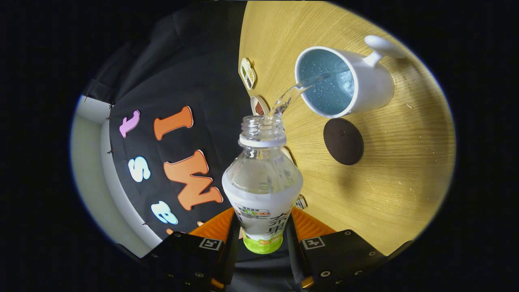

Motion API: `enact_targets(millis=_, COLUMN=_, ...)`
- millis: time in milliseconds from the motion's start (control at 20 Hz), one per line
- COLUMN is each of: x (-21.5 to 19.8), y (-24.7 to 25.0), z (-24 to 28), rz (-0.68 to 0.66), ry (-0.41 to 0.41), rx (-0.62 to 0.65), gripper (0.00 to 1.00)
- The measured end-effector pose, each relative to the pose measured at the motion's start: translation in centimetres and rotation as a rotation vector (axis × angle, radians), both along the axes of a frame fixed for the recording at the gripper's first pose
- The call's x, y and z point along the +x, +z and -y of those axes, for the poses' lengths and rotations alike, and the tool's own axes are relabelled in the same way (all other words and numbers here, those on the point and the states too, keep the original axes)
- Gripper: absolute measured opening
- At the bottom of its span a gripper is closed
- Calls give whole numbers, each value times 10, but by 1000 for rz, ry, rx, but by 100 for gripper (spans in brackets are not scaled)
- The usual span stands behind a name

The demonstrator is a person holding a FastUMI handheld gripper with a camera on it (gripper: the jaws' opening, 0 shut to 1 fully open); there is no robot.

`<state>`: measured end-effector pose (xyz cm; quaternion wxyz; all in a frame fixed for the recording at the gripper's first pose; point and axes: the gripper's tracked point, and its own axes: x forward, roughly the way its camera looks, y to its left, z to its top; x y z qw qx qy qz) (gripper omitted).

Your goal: Take the bottle from table, then pour the juice into the cup, finally place the bottle on the coaster

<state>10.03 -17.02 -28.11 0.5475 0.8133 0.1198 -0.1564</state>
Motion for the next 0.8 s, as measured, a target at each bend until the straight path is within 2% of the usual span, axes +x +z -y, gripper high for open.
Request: enact_targets(millis=800, x=5, y=22, z=1, rz=27, ry=-12, rx=63, gripper=56)
